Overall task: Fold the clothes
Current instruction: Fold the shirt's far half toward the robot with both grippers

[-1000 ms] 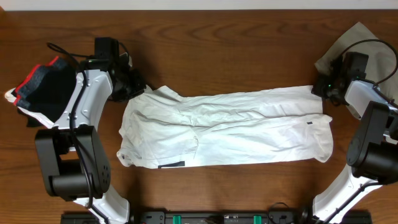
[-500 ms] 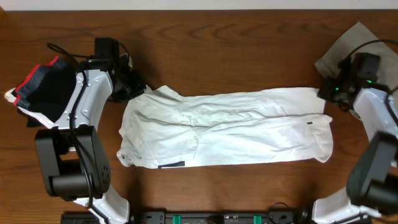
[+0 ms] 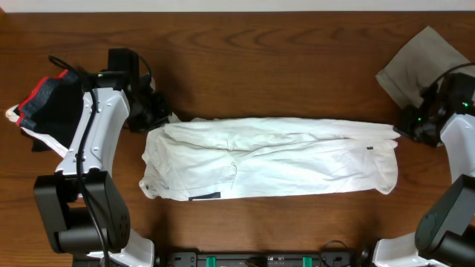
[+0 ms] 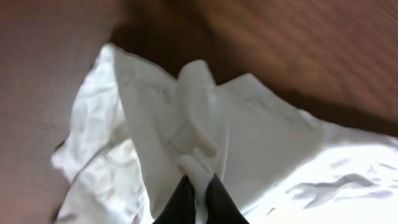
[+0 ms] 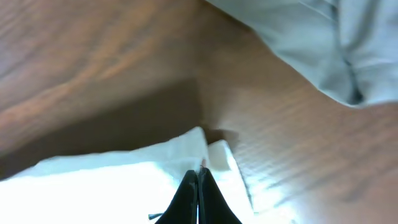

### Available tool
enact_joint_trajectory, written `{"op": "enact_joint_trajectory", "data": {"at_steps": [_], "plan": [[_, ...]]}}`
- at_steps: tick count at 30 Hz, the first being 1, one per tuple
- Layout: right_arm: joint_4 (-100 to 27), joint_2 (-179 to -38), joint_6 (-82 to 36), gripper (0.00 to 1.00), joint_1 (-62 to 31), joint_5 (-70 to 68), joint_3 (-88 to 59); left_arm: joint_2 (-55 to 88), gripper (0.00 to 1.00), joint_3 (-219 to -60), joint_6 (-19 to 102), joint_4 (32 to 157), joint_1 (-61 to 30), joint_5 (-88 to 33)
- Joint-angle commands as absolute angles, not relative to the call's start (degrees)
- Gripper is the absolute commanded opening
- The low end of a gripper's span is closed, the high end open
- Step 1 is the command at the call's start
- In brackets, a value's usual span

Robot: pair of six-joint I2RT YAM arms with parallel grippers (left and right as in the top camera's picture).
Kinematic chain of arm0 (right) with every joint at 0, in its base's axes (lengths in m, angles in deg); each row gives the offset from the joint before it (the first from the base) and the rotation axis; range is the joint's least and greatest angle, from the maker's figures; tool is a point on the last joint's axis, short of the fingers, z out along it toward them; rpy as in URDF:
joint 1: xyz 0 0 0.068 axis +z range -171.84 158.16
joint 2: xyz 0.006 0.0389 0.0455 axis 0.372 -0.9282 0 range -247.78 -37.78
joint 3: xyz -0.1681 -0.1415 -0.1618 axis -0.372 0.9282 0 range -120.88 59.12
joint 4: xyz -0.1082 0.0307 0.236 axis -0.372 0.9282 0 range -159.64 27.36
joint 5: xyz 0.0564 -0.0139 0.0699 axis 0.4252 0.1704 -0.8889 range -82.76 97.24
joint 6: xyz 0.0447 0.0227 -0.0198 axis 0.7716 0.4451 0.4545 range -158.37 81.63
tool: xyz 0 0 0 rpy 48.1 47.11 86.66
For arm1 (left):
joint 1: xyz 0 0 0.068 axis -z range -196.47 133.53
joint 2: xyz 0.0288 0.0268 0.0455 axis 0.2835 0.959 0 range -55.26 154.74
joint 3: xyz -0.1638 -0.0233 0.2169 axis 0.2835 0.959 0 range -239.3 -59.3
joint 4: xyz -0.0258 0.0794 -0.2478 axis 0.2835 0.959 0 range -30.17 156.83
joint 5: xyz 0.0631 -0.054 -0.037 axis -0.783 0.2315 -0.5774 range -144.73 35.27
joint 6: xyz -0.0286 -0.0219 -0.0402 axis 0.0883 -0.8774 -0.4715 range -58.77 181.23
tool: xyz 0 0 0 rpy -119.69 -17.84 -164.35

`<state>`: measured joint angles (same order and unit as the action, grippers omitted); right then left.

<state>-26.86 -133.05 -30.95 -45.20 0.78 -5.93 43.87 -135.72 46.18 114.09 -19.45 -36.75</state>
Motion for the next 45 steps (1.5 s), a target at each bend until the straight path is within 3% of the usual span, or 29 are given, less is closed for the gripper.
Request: {"op": "enact_joint_trajectory", "data": {"at_steps": [1, 23, 39, 42, 45], "plan": [[-26.0, -132.9, -30.7, 0.01, -47.1, 2.5, -6.1, 43.6, 0.06, -135.7, 46.1, 116.6, -19.7, -40.3], [-15.8, -132.9, -30.7, 0.02, -47.3, 7.3, -5.7, 43.6, 0.06, -130.5, 46.1, 124.0, -19.6, -42.4], [-13.0, -133.0, -30.7, 0.07, -47.3, 9.6, -4.0, 43.6, 0.15, -123.7, 46.1, 122.5, -19.6, -48.6], [-13.0, -133.0, -30.7, 0.18, -47.3, 9.5, -3.8, 43.6, 0.17, -122.9, 46.1, 121.4, -19.6, -48.6], [-13.0, -133.0, -30.7, 0.19, -47.3, 9.3, -3.8, 43.6, 0.17, -122.4, 46.0, 120.5, -19.6, -48.8]]}}
